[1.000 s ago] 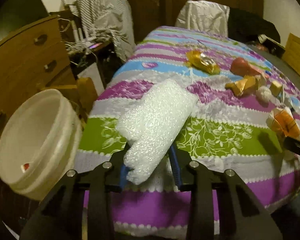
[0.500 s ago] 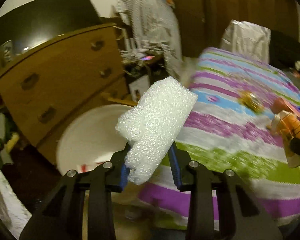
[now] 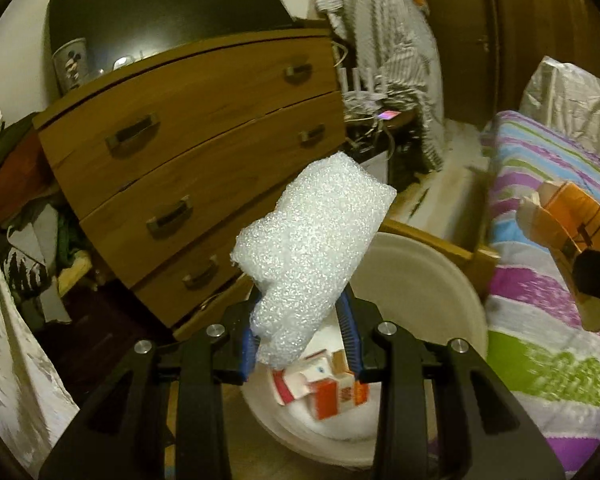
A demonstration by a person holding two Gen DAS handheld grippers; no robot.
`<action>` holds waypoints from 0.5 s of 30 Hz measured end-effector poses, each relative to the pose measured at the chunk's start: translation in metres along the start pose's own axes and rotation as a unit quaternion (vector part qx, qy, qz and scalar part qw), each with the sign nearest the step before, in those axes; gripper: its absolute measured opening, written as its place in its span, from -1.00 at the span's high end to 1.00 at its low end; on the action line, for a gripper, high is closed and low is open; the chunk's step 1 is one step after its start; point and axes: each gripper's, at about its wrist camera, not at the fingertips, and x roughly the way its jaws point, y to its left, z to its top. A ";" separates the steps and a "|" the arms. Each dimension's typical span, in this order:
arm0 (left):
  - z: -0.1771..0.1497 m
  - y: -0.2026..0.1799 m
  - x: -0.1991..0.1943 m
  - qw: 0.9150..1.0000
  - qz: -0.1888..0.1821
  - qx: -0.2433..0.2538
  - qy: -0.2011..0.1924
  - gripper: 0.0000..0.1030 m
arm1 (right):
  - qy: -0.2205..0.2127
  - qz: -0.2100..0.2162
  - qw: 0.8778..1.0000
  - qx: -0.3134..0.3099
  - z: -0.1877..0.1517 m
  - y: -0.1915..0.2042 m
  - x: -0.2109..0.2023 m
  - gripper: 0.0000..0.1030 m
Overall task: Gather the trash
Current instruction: 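Carry the wrapper and foam over the white bucket and open both tools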
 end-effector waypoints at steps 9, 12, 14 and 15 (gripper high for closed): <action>0.001 0.015 0.025 1.000 0.010 -0.002 0.015 0.36 | 0.032 0.001 0.999 -0.009 0.030 0.027 0.062 0.25; 0.000 0.015 0.028 1.000 0.009 -0.001 0.017 0.36 | 0.036 0.000 0.999 -0.010 0.031 0.030 0.070 0.25; -0.002 0.014 0.030 1.000 0.009 0.001 0.019 0.36 | 0.039 -0.001 0.999 -0.012 0.032 0.031 0.074 0.25; -0.002 0.014 0.031 1.000 0.009 0.001 0.019 0.36 | 0.040 0.000 0.999 -0.012 0.029 0.029 0.072 0.25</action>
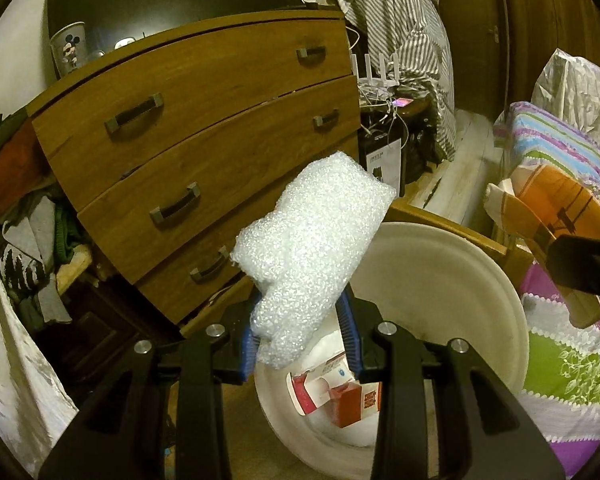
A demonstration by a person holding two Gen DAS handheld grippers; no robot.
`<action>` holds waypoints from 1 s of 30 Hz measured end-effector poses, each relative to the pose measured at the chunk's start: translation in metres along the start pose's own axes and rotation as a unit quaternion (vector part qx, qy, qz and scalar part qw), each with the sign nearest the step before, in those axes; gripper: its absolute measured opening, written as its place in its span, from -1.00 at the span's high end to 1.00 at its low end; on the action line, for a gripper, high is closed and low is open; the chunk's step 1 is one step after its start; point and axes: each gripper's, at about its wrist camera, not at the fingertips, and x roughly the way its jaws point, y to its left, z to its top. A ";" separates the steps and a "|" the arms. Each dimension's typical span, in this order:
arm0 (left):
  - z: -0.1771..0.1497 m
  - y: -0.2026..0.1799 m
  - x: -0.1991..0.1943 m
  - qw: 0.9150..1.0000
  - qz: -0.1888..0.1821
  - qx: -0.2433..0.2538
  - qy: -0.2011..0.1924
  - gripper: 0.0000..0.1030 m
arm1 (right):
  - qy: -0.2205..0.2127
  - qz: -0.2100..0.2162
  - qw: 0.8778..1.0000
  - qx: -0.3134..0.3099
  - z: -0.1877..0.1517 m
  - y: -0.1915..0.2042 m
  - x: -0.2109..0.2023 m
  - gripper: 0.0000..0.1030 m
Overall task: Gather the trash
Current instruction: 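Carry the wrapper and foam over the white bucket and open both tools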
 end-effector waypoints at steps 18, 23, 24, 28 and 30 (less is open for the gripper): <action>0.000 -0.001 0.001 1.000 0.004 0.001 0.000 0.36 | -0.002 0.002 1.000 0.003 -0.006 -0.008 -0.001 0.25; -0.001 0.000 0.002 1.000 0.003 0.002 0.000 0.36 | -0.003 0.002 1.000 0.001 -0.005 -0.009 -0.001 0.24; -0.001 0.000 0.002 1.000 0.003 0.001 0.001 0.36 | -0.003 0.001 1.000 0.001 -0.004 -0.008 0.000 0.24; -0.002 0.001 0.007 1.000 0.000 -0.002 0.006 0.28 | -0.004 0.010 1.000 -0.013 -0.002 -0.005 0.003 -0.16; -0.003 0.005 0.010 1.000 0.003 -0.005 0.011 -0.18 | -0.010 -0.003 1.000 -0.014 -0.002 -0.005 0.003 -0.29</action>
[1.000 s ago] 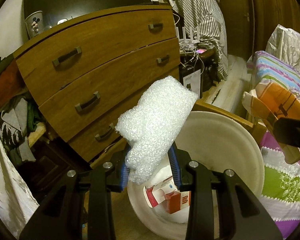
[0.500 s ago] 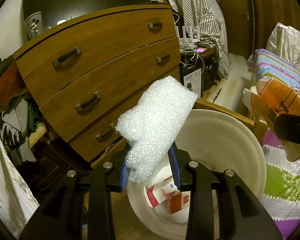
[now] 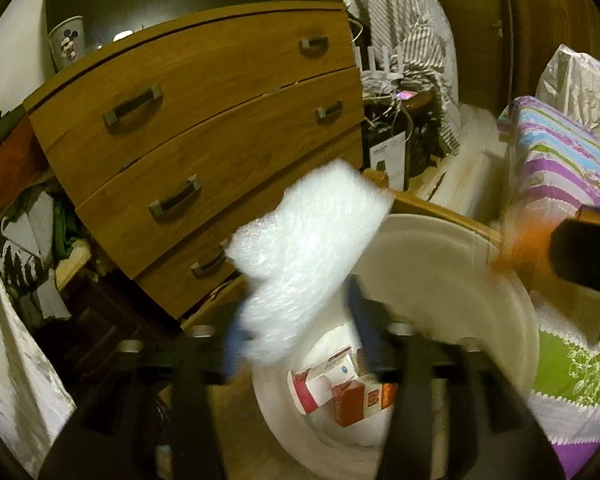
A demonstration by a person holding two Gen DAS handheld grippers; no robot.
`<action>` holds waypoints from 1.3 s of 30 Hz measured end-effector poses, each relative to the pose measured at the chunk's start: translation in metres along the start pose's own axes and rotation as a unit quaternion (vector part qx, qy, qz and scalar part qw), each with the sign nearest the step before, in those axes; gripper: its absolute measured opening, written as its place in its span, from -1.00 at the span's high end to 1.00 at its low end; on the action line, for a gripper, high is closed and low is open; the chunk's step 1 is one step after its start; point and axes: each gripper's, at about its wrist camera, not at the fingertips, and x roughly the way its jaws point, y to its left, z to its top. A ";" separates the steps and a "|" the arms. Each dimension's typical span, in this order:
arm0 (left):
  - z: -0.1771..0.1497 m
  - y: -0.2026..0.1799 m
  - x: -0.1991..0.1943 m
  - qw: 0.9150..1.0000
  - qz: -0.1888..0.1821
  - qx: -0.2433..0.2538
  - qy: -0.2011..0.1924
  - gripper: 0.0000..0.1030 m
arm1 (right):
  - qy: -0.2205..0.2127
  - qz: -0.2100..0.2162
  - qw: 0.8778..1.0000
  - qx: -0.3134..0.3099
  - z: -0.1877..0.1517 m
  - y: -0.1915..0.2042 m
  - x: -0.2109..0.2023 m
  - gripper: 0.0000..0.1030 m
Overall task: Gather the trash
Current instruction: 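Carry the wrapper and foam over the white bucket and open both tools, then move both tools back toward the items on the bedspread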
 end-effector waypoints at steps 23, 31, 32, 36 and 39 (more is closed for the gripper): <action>-0.008 0.000 0.005 1.000 0.008 -0.008 0.006 -0.21 | -0.014 -0.024 1.000 -0.005 -0.007 -0.005 -0.007 -0.26; -0.014 -0.006 -0.030 0.998 0.017 -0.043 -0.045 -0.44 | -0.120 -0.094 0.988 -0.001 -0.040 -0.018 -0.050 -0.26; -0.014 -0.008 -0.036 0.997 0.016 -0.045 -0.053 -0.49 | -0.135 -0.106 0.985 -0.002 -0.047 -0.020 -0.057 -0.26; -0.020 -0.026 -0.066 0.994 0.002 -0.051 -0.093 -0.59 | -0.189 -0.156 0.969 -0.006 -0.078 -0.035 -0.088 -0.26; -0.026 -0.045 -0.090 0.992 -0.016 -0.048 -0.120 -0.67 | -0.226 -0.190 0.955 0.007 -0.107 -0.052 -0.115 -0.28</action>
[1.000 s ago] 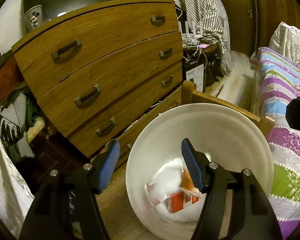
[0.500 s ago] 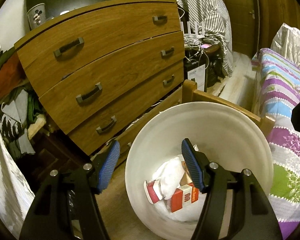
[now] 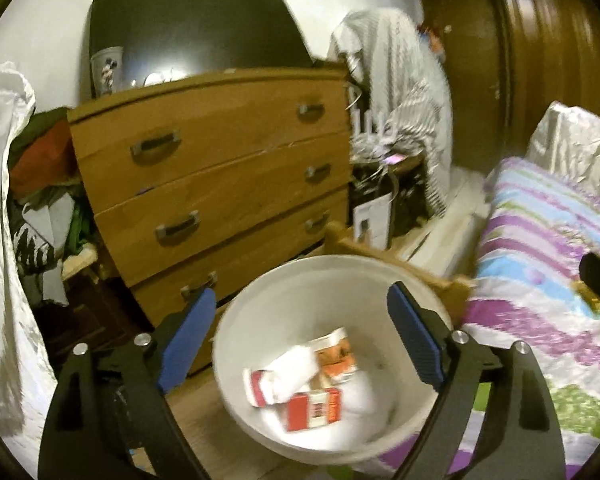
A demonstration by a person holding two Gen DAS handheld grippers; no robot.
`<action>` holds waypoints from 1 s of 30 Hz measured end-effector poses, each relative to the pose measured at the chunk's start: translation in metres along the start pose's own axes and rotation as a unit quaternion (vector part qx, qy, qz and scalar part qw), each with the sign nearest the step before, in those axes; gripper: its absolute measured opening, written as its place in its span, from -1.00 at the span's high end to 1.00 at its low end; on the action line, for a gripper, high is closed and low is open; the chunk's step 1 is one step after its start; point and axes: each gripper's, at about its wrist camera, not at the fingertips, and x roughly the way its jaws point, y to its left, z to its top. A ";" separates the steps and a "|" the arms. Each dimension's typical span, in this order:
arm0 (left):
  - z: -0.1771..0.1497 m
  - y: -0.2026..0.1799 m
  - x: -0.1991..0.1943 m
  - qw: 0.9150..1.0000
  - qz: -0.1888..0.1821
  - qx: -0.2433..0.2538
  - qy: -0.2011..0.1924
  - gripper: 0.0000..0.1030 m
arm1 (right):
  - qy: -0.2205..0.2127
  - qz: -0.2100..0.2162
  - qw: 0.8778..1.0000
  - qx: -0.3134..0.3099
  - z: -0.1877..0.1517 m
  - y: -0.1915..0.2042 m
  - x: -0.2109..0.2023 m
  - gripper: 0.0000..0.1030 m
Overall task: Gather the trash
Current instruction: 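Move both tools back toward the items on the bedspread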
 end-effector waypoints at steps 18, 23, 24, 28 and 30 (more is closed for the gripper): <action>-0.071 -0.163 -0.069 0.977 -0.164 0.133 -0.021 -0.80 | -0.027 -0.192 0.978 0.073 -0.125 -0.190 -0.170 -0.50; -0.105 -0.207 -0.078 0.960 -0.204 0.191 -0.011 -0.80 | -0.018 -0.237 0.960 0.149 -0.164 -0.255 -0.219 -0.55; -0.111 -0.215 -0.079 0.956 -0.213 0.204 -0.010 -0.80 | -0.017 -0.245 0.955 0.166 -0.172 -0.266 -0.227 -0.56; -0.126 -0.244 -0.077 0.937 -0.251 0.242 0.002 -0.80 | -0.007 -0.261 0.935 0.240 -0.202 -0.318 -0.254 -0.56; -0.129 -0.257 -0.071 0.929 -0.270 0.252 0.019 -0.80 | -0.001 -0.261 0.925 0.276 -0.214 -0.340 -0.262 -0.56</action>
